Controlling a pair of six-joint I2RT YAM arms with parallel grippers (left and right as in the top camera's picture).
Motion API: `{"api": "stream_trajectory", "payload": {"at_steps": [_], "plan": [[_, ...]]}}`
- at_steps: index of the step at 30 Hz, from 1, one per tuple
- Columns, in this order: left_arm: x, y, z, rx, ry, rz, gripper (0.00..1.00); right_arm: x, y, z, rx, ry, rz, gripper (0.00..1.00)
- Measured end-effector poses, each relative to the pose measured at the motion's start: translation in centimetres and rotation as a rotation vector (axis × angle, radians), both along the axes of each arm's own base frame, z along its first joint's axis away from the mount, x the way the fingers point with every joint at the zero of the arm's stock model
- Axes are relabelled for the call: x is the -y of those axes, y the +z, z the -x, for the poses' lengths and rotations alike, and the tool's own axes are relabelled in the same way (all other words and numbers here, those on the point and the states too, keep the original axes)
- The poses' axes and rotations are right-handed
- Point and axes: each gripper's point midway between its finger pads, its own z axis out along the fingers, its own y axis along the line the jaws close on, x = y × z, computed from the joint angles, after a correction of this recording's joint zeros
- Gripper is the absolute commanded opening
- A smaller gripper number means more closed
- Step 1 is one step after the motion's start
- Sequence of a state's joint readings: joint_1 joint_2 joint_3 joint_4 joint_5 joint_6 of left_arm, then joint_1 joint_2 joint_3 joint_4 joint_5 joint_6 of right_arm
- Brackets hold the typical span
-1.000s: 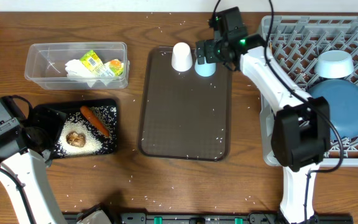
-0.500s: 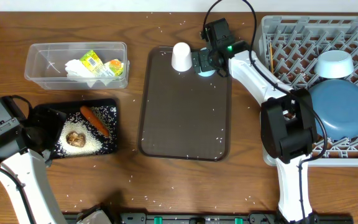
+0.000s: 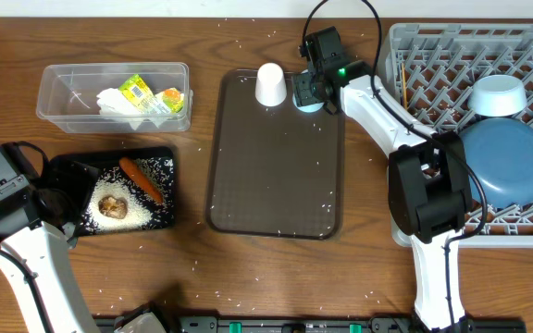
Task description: Sort waste into correct bins and load items into the dishwasher rack
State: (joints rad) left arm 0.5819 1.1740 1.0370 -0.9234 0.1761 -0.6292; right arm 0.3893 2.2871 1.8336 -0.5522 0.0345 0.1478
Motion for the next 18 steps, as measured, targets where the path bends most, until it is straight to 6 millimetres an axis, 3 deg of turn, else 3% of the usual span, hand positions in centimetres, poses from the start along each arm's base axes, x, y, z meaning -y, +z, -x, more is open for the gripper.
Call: {"api": "stream_trajectory", "payload": {"at_steps": [11,14,18], "plan": [[0.0,0.0,0.0,0.000,0.000,0.000,0.98,0.1,0.7,-0.1,0.011,-0.007,-0.004,0.59],[0.0,0.0,0.0,0.000,0.000,0.000,0.98,0.4,2.7,-0.2,0.040,-0.012,-0.016,0.58],[0.0,0.0,0.0,0.000,0.000,0.000,0.98,2.2,8.1,-0.7,0.123,-0.047,-0.042,0.59]]}}
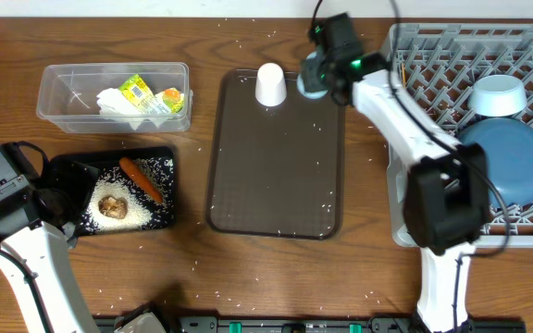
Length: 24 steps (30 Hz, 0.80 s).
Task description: Sort waste into correct bins and load items into the dishwasher rack
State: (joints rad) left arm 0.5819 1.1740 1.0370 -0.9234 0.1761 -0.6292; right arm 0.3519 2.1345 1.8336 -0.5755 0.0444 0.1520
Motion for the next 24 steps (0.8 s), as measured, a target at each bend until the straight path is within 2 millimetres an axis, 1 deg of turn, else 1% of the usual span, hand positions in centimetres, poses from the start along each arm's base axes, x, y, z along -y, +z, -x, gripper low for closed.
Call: {"api": "stream_trajectory", "payload": {"at_steps": [1,3,4,6,7,8,9,10,11,12,13,14,17,20,22,24], "plan": [[0.0,0.0,0.0,0.000,0.000,0.000,0.98,0.9,1.4,-0.1,0.021,-0.017,-0.004,0.59],[0.0,0.0,0.0,0.000,0.000,0.000,0.98,3.4,4.3,-0.4,0.066,-0.065,-0.008,0.59],[0.0,0.0,0.0,0.000,0.000,0.000,0.98,5.0,5.8,-0.4,0.087,-0.096,-0.009,0.59],[0.0,0.0,0.0,0.000,0.000,0.000,0.98,8.4,8.2,-0.4,0.123,-0.161,-0.007,0.59],[0.0,0.0,0.0,0.000,0.000,0.000,0.98,11.0,9.6,-0.3,0.141,-0.208,-0.005,0.59],[0.0,0.0,0.0,0.000,0.000,0.000,0.98,12.3,10.3,-0.2,0.149,-0.234,-0.004,0.60],[0.0,0.0,0.0,0.000,0.000,0.000,0.98,14.3,11.0,0.0,0.159,-0.270,-0.001,0.62],[0.0,0.0,0.0,0.000,0.000,0.000,0.98,17.1,11.8,0.4,0.165,-0.323,0.005,0.63],[0.0,0.0,0.0,0.000,0.000,0.000,0.98,18.9,12.3,0.7,0.167,-0.359,0.010,0.63],[0.0,0.0,0.0,0.000,0.000,0.000,0.98,21.5,12.8,1.2,0.169,-0.410,0.015,0.63],[0.0,0.0,0.0,0.000,0.000,0.000,0.98,23.8,13.1,1.7,0.166,-0.453,0.020,0.63],[0.0,0.0,0.0,0.000,0.000,0.000,0.98,25.7,13.2,2.2,0.160,-0.491,0.026,0.63],[0.0,0.0,0.0,0.000,0.000,0.000,0.98,32.6,12.9,4.5,0.126,-0.632,0.043,0.62],[0.0,0.0,0.0,0.000,0.000,0.000,0.98,38.0,12.2,7.2,0.077,-0.748,0.057,0.61],[0.0,0.0,0.0,0.000,0.000,0.000,0.98,40.8,11.9,8.8,0.058,-0.814,0.064,0.61],[0.0,0.0,0.0,0.000,0.000,0.000,0.98,43.3,11.7,10.3,0.045,-0.869,0.068,0.61]]}}
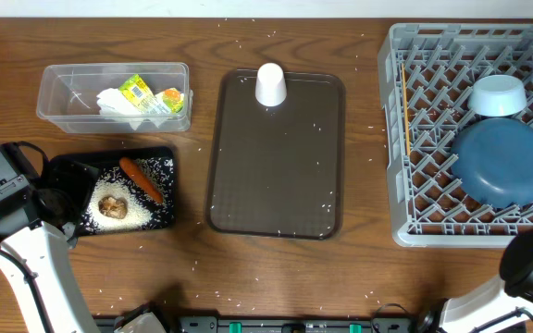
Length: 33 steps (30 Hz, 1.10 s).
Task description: Sort waste into correct bins and load items into the dishwasher rack
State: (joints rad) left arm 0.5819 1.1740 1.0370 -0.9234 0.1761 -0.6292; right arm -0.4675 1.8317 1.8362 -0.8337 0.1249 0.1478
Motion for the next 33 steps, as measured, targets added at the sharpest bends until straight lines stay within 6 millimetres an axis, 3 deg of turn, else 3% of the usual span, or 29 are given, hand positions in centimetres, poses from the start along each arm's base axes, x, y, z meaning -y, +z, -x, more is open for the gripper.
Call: {"api": "stream_trajectory", "payload": {"at_steps": [5,12,18,22,30,33], "plan": [[0.0,0.0,0.0,0.000,0.000,0.000,0.98,4.6,-0.3,3.3,-0.024,-0.096,0.004,0.63],[0.0,0.0,0.0,0.000,0.000,0.000,0.98,7.9,-2.2,6.3,-0.057,-0.180,-0.012,0.65],[0.0,0.0,0.0,0.000,0.000,0.000,0.98,7.9,-5.9,6.8,-0.094,-0.179,-0.033,0.74],[0.0,0.0,0.0,0.000,0.000,0.000,0.98,7.8,-7.4,7.0,-0.108,-0.175,-0.036,0.79],[0.0,0.0,0.0,0.000,0.000,0.000,0.98,7.4,-7.6,6.9,-0.104,-0.161,-0.053,0.80],[0.0,0.0,0.0,0.000,0.000,0.000,0.98,6.6,-6.9,6.3,-0.070,-0.128,-0.071,0.80]]}}
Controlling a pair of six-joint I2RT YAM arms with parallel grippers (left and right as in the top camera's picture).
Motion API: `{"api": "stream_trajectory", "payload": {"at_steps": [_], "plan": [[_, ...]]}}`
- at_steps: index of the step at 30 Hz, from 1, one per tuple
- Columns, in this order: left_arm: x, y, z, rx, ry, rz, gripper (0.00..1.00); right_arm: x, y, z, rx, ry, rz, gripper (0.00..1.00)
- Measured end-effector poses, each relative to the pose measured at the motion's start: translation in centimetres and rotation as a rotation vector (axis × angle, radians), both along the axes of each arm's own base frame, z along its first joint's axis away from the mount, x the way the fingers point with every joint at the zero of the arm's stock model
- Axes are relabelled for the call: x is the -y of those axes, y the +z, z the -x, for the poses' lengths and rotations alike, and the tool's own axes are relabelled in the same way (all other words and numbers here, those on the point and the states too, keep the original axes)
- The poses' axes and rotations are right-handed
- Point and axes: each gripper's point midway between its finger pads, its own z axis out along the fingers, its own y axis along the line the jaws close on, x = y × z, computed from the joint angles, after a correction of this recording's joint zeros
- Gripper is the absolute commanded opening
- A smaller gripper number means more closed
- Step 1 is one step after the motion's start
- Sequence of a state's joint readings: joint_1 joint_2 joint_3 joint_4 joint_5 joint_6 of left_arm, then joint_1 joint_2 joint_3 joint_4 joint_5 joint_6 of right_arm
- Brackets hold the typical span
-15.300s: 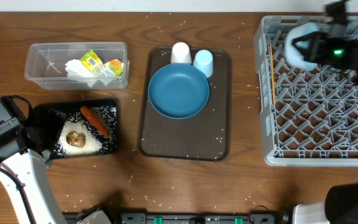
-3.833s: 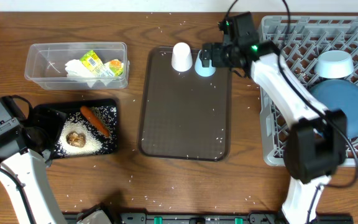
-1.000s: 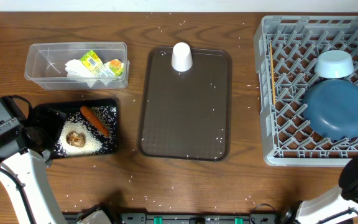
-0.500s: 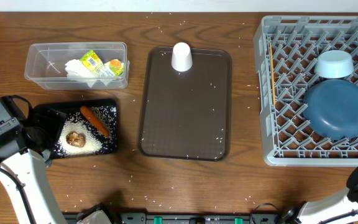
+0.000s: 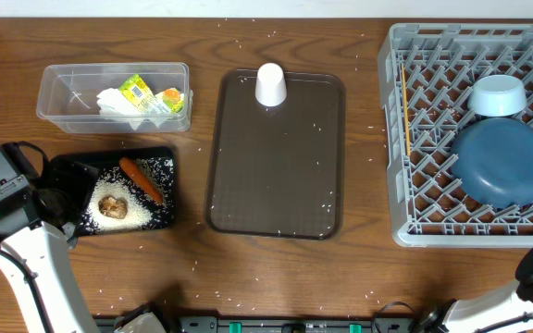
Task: Sort waste into correct bins and load items into the dishwasher rack
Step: 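Move the right gripper to the white cup on the brown tray, then grasp the white cup with the right gripper and lift it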
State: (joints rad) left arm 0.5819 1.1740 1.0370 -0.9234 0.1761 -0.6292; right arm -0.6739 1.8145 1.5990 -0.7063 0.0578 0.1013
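A white cup (image 5: 270, 84) stands upside down at the far end of the brown tray (image 5: 276, 185). The grey dishwasher rack (image 5: 424, 185) on the right holds a blue plate (image 5: 505, 164), a white bowl (image 5: 499, 95) and a thin chopstick (image 5: 403, 102). My left arm (image 5: 7, 208) rests at the lower left, its gripper end by the left edge of the black food tray (image 5: 155, 217); its jaws are not discernible. Only a dark link of my right arm shows at the bottom right, and its gripper is out of view.
A clear plastic bin (image 5: 63, 88) with wrappers and paper sits at the back left. The black food tray carries a carrot (image 5: 142, 178), a brown lump (image 5: 112, 205) and rice. Rice grains are scattered over the wooden table.
A pale object that showed at the frame's right edge beside the white bowl is gone from view. The right arm's link at the bottom right has shifted slightly. The left arm is unchanged.
My right gripper was at a pale blue cup on the tray's far right corner, beside the white cup. Then it held that cup above the tray's edge. Later the arm had left the tray area, and the pale blue cup is now out of view.
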Motion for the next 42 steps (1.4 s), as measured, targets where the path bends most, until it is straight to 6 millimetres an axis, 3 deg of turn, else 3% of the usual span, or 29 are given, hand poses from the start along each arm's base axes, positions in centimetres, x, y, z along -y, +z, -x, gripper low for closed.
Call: {"api": "stream_trajectory", "payload": {"at_steps": [4,6,9,13,15,18,23,28,33,37,42], "plan": [[0.0,0.0,0.0,0.000,0.000,0.000,0.98,-2.8,3.5,-2.3,0.117,0.099,0.006,0.82],[0.0,0.0,0.0,0.000,0.000,0.000,0.98,-5.7,6.3,-4.4,0.202,0.190,0.022,0.85],[0.0,0.0,0.0,0.000,0.000,0.000,0.98,-12.7,10.7,-8.1,0.337,0.371,0.040,0.98],[0.0,0.0,0.0,0.000,0.000,0.000,0.98,-23.8,13.8,-12.2,0.456,0.643,0.046,0.99],[0.0,0.0,0.0,0.000,0.000,0.000,0.98,-30.9,13.8,-13.4,0.474,0.794,0.032,0.99],[0.0,0.0,0.0,0.000,0.000,0.000,0.98,-39.8,12.1,-14.7,0.438,0.960,0.024,0.99],[0.0,0.0,0.0,0.000,0.000,0.000,0.98,-51.4,6.4,-16.8,0.286,1.141,0.023,0.99],[0.0,0.0,0.0,0.000,0.000,0.000,0.98,-57.5,0.4,-19.0,0.199,1.218,0.032,0.99],[0.0,0.0,0.0,0.000,0.000,0.000,0.98,-60.4,-4.8,-19.2,0.134,1.258,0.023,0.99],[0.0,0.0,0.0,0.000,0.000,0.000,0.98,-61.7,-6.5,-18.7,0.114,1.285,0.007,0.99],[0.0,0.0,0.0,0.000,0.000,0.000,0.98,-63.0,-6.8,-18.5,0.123,1.299,-0.006,0.99]]}}
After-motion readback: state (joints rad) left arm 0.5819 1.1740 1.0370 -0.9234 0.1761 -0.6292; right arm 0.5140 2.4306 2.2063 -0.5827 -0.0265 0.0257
